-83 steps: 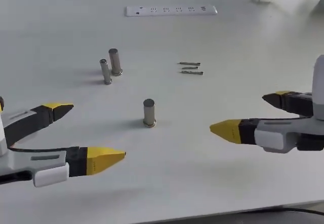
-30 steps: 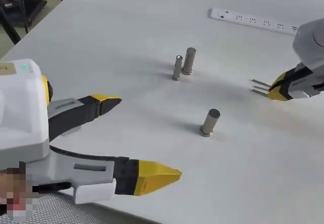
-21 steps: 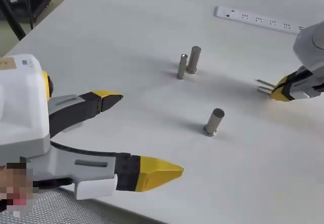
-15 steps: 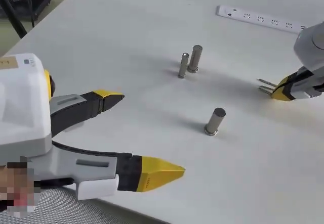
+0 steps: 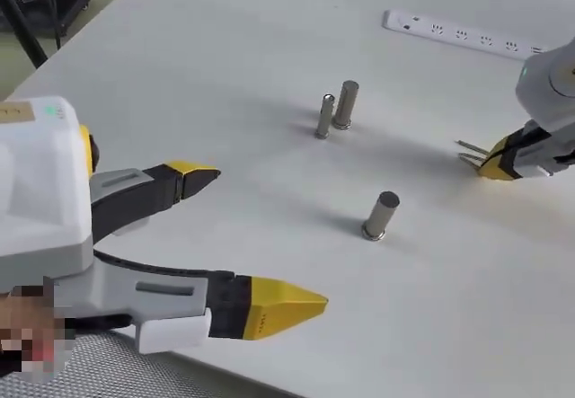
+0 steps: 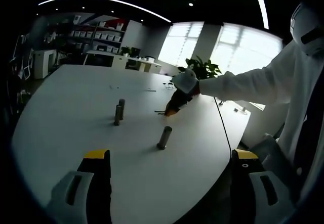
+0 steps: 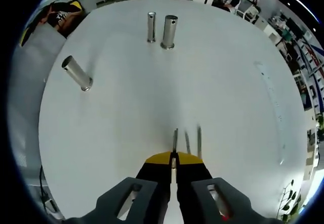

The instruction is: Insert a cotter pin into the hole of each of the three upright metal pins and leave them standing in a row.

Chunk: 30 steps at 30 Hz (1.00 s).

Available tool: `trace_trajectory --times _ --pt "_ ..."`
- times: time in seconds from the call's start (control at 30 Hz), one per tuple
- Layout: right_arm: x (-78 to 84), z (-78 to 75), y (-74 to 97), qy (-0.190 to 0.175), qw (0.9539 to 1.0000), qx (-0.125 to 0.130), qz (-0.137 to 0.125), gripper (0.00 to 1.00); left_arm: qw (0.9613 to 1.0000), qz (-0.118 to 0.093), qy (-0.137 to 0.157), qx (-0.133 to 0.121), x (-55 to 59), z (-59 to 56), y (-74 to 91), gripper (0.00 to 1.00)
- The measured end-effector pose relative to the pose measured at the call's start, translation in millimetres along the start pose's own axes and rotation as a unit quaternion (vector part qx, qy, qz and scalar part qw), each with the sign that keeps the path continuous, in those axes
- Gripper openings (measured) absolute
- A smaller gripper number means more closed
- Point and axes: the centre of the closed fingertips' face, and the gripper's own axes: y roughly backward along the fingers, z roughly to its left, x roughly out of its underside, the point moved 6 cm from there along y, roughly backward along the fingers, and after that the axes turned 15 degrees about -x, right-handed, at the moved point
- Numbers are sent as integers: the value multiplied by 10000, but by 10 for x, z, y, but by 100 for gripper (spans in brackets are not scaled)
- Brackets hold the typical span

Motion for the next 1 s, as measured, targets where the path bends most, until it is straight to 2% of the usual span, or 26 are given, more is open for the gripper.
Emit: trace_trajectory --times 0.13,0.2,0.27,0.3,0.4,0.53,0.6,0.63,0.7,0.77,0.9,1.0 --pt "-50 87 59 151 9999 41 14 0 10000 31 -49 -35 11 12 -23 99" --pt "-68 66 76 306 9995 120 22 0 10000 57 -37 -28 10 16 -34 99" --pt "-124 152 146 366 9992 163 -95 0 10000 70 -45 -15 3 17 -45 99" --pt "-140 133 193 416 9988 213 -138 0 10000 70 -58 -10 -1 17 -51 96" --pt "-192 204 249 500 9980 314 -235 0 9999 82 -65 67 -34 5 -105 93" --pt "-287 388 397 663 9959 458 -417 0 9999 65 -95 110 -91 -16 -205 93" --pt "-355 489 462 658 9944 497 -663 0 9998 57 -106 131 -113 -28 -255 93" --pt "-376 528 489 694 9937 526 -704 0 9998 66 -110 166 -133 -37 -295 92" --pt "-429 603 531 745 9920 582 -837 0 9995 78 -123 288 -172 -63 -360 89" --pt "-504 699 582 764 9893 601 -1086 0 9991 77 -159 391 -220 -86 -425 87" --pt "-634 921 679 929 9849 688 -1289 0 9984 47 -181 531 -335 -118 -557 82" --pt "-695 1064 690 1068 9827 743 -1317 0 9977 88 -213 639 -405 -150 -650 79"
